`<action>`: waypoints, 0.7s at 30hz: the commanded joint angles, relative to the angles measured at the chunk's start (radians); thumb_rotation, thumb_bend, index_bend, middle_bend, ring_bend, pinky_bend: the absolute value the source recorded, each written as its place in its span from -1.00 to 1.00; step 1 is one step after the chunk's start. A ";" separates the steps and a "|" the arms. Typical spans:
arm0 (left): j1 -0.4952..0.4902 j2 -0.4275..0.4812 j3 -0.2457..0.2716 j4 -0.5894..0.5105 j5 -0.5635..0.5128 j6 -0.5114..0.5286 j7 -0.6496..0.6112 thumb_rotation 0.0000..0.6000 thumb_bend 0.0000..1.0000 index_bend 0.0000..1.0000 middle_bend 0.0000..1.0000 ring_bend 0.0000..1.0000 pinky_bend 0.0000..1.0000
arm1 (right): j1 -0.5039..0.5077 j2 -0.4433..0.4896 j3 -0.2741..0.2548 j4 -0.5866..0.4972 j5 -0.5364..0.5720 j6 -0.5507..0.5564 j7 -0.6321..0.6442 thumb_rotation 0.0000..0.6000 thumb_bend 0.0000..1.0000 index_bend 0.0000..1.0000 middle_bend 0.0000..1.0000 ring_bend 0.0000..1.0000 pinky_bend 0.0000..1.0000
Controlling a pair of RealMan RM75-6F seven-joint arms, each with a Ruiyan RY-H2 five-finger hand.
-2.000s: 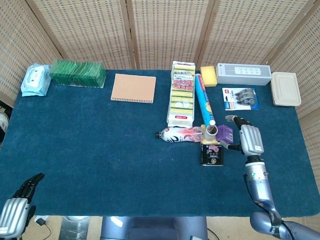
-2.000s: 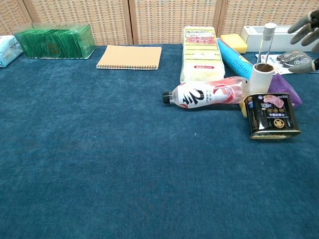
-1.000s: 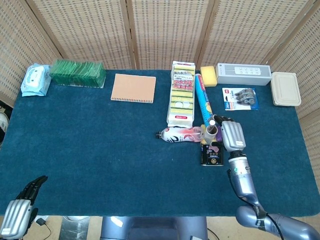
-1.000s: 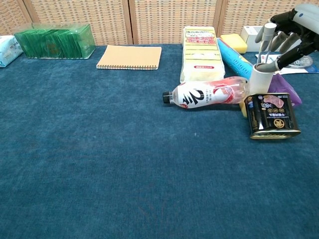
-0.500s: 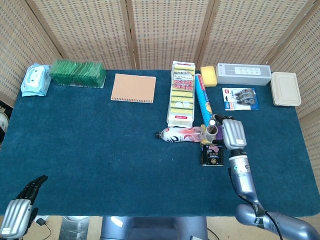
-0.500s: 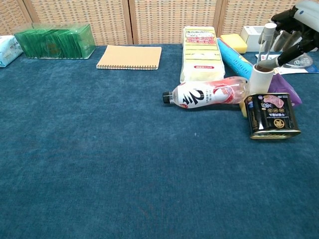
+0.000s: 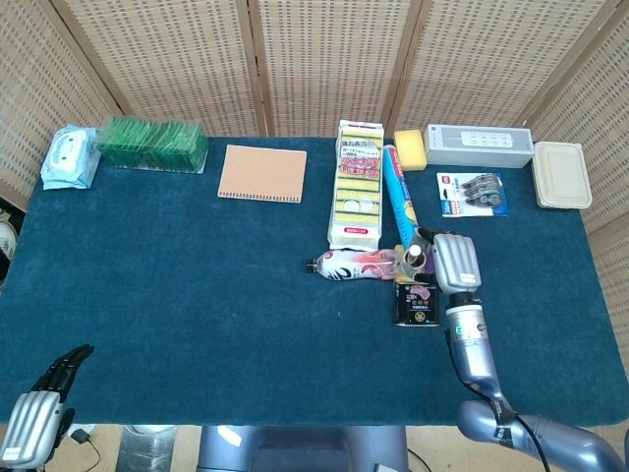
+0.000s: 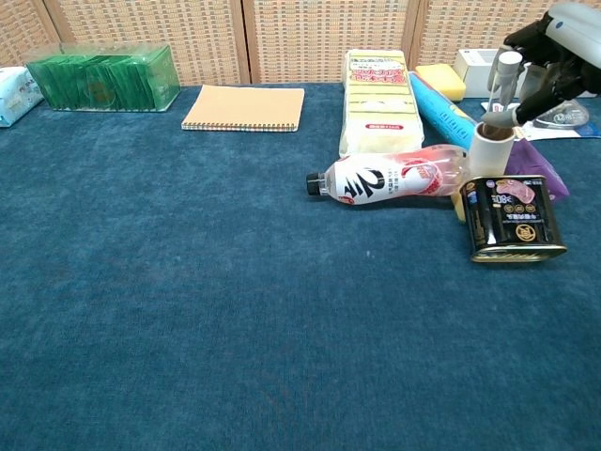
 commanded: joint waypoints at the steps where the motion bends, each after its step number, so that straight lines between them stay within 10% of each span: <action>1: 0.000 -0.001 0.000 0.001 -0.001 -0.001 -0.001 1.00 -0.60 -0.80 -0.71 -0.69 -0.38 | 0.002 -0.001 0.000 0.000 0.003 0.001 -0.007 1.00 -0.46 0.08 0.19 0.20 0.03; 21: 0.001 -0.003 0.000 0.011 -0.009 -0.004 -0.014 1.00 -0.60 -0.80 -0.70 -0.69 -0.38 | 0.041 -0.005 0.028 0.004 0.024 0.013 -0.070 1.00 -0.43 0.20 0.32 0.35 0.22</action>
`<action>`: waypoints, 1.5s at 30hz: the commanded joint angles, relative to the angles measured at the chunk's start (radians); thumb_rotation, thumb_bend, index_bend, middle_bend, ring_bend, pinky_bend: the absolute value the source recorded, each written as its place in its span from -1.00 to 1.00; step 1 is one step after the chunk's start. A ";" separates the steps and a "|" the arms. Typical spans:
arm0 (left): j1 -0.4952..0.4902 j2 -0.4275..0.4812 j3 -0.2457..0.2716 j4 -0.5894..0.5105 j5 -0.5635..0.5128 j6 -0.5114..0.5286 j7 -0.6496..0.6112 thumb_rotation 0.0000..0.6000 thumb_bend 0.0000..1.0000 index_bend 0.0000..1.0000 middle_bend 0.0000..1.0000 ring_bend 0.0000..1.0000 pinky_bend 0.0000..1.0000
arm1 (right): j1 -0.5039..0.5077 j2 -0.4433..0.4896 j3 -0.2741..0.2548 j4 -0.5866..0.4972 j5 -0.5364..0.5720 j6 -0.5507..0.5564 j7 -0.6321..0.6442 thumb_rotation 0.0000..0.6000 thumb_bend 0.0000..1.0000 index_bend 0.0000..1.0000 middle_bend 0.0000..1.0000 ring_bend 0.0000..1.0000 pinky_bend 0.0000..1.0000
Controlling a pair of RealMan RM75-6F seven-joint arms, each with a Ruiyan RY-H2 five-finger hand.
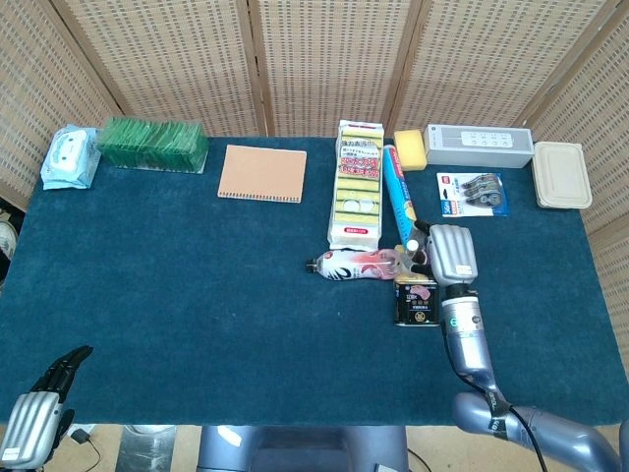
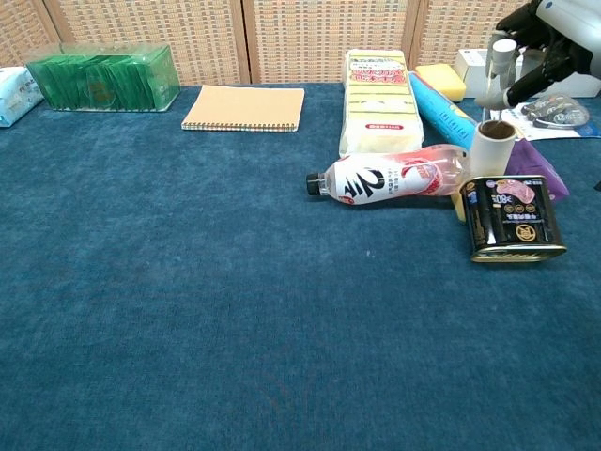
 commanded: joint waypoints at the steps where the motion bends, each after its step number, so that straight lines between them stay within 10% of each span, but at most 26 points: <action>1: 0.000 0.000 0.000 0.001 -0.001 0.000 -0.002 1.00 -0.60 -0.80 -0.70 -0.69 -0.38 | 0.002 0.001 0.002 -0.003 0.003 0.004 -0.006 1.00 -0.42 0.21 0.33 0.36 0.25; 45: 0.006 -0.001 0.010 0.009 0.014 0.007 -0.015 1.00 -0.60 -0.80 -0.70 -0.69 -0.37 | -0.031 0.249 0.069 -0.355 0.023 0.139 -0.147 1.00 -0.36 0.40 0.56 0.73 0.60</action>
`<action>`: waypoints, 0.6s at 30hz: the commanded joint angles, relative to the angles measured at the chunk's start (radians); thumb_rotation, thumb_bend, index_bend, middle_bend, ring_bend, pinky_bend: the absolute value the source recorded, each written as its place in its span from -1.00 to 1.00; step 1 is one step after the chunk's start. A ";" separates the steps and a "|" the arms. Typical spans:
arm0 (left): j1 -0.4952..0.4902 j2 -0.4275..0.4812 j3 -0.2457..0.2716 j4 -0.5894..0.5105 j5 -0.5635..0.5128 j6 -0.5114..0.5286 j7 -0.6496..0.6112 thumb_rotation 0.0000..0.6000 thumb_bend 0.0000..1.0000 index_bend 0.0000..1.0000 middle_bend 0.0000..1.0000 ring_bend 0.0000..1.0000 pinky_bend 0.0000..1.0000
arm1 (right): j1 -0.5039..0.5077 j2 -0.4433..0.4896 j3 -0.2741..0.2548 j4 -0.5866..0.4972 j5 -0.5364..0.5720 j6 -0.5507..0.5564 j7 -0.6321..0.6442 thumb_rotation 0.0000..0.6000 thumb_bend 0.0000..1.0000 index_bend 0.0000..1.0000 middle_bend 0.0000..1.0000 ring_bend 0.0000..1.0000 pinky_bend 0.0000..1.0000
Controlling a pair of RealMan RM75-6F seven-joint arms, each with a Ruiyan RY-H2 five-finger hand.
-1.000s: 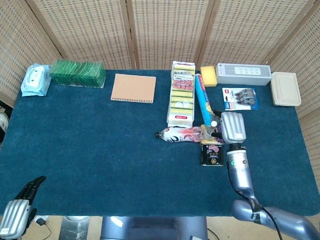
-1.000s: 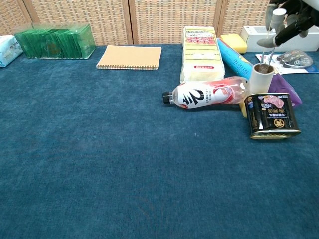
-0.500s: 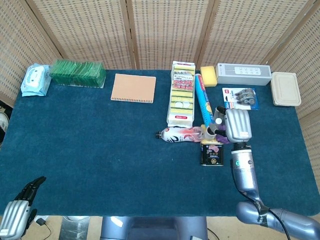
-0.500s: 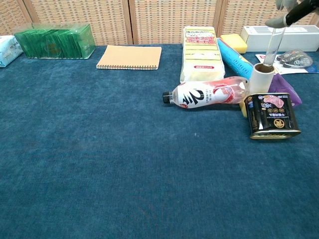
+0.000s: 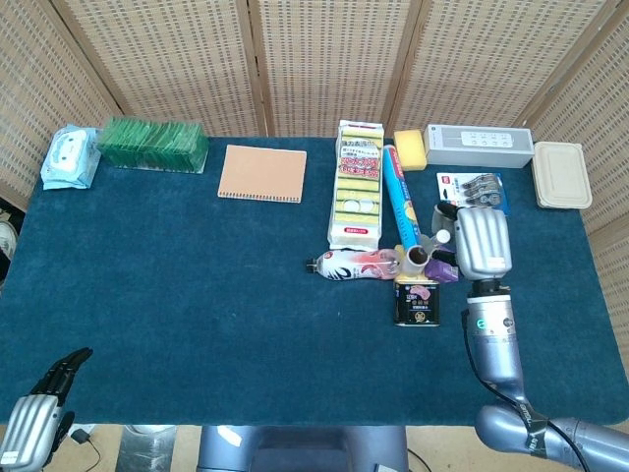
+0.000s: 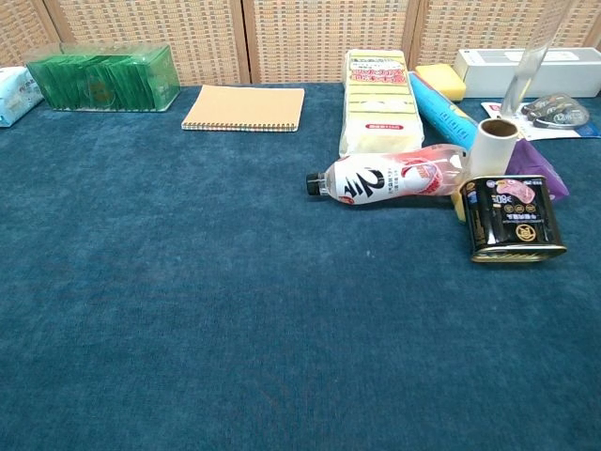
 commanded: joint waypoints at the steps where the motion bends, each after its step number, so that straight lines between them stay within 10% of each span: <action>1: -0.001 -0.001 0.000 0.001 -0.005 -0.006 0.003 1.00 -0.60 -0.80 -0.70 -0.69 -0.37 | -0.008 0.023 0.008 -0.025 0.010 0.011 -0.008 1.00 -0.36 0.40 0.56 0.73 0.60; 18: 0.000 0.000 0.002 0.005 -0.007 -0.007 -0.008 1.00 -0.60 -0.80 -0.70 -0.69 -0.37 | -0.089 0.151 -0.031 -0.110 -0.036 0.058 0.046 1.00 -0.33 0.50 0.70 0.88 0.72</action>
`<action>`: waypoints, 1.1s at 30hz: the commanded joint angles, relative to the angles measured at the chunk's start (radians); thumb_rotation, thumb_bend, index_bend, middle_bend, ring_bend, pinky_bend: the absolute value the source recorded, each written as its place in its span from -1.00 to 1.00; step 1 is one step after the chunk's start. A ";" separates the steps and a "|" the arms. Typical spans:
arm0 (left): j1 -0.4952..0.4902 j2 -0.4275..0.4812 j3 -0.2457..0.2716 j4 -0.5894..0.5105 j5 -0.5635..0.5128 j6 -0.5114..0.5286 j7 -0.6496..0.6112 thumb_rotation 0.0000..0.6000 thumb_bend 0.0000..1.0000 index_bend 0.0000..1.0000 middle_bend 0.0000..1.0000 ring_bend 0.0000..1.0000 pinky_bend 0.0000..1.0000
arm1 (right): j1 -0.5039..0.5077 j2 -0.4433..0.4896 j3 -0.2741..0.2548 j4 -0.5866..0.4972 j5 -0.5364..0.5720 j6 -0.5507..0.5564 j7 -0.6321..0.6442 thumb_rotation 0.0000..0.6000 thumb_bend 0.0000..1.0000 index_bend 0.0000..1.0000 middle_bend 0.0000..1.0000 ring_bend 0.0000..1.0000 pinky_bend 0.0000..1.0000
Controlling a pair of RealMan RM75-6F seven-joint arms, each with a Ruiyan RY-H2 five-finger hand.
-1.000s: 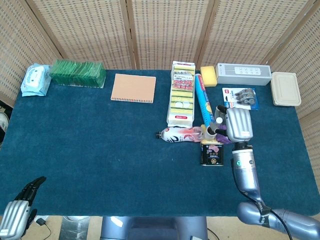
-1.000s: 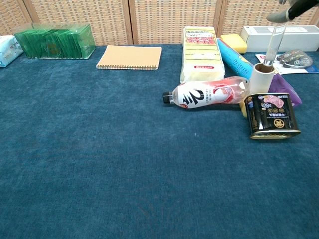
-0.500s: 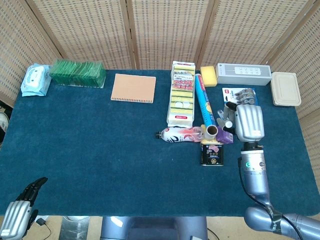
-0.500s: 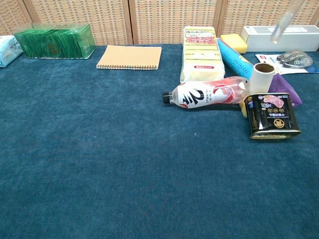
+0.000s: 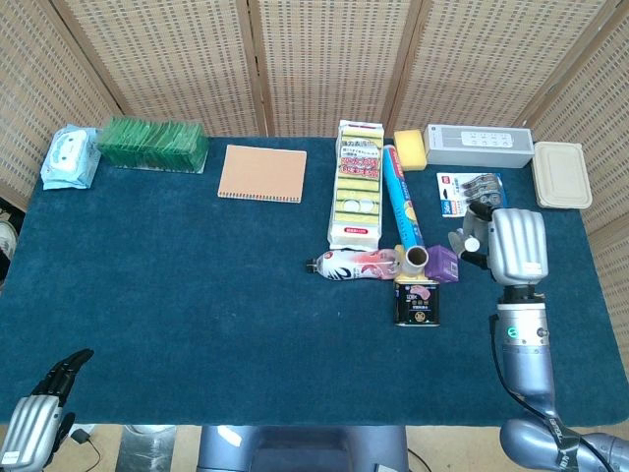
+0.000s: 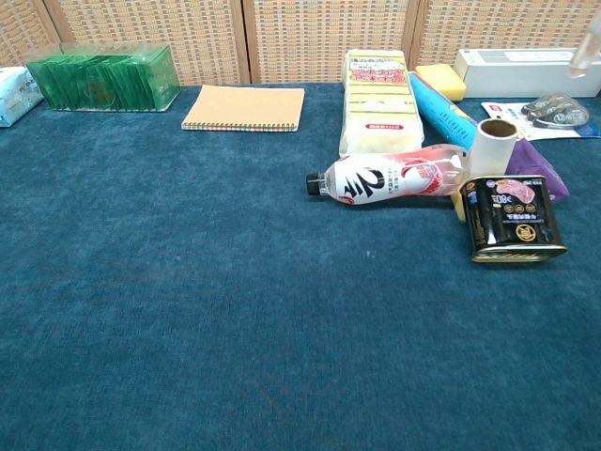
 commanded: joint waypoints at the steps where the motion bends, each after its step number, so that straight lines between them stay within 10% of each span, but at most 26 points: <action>1: 0.000 0.001 -0.001 0.002 -0.004 -0.001 -0.003 1.00 -0.60 -0.80 -0.70 -0.69 -0.37 | -0.030 0.036 -0.025 -0.023 -0.024 0.015 0.007 1.00 -0.32 0.52 0.74 0.92 0.76; 15: 0.002 0.001 -0.001 0.009 -0.009 0.001 -0.018 1.00 -0.60 -0.80 -0.70 -0.69 -0.37 | -0.230 0.315 -0.212 -0.239 -0.322 0.044 0.187 1.00 -0.19 0.61 1.00 1.00 1.00; 21: 0.006 0.002 0.000 0.013 -0.006 0.007 -0.022 1.00 -0.60 -0.80 -0.70 -0.69 -0.37 | -0.186 0.344 -0.174 -0.212 -0.191 -0.043 0.214 1.00 -0.15 0.61 1.00 1.00 1.00; 26: 0.001 0.006 -0.006 0.008 -0.017 -0.002 -0.025 1.00 -0.60 -0.80 -0.70 -0.69 -0.36 | -0.205 0.342 -0.245 -0.224 -0.350 -0.069 0.239 1.00 -0.14 0.61 1.00 1.00 1.00; 33: 0.005 0.007 0.005 0.010 -0.001 0.005 -0.030 1.00 -0.60 -0.80 -0.69 -0.69 -0.36 | -0.158 0.266 -0.160 -0.187 -0.162 -0.044 0.173 1.00 -0.14 0.61 1.00 1.00 1.00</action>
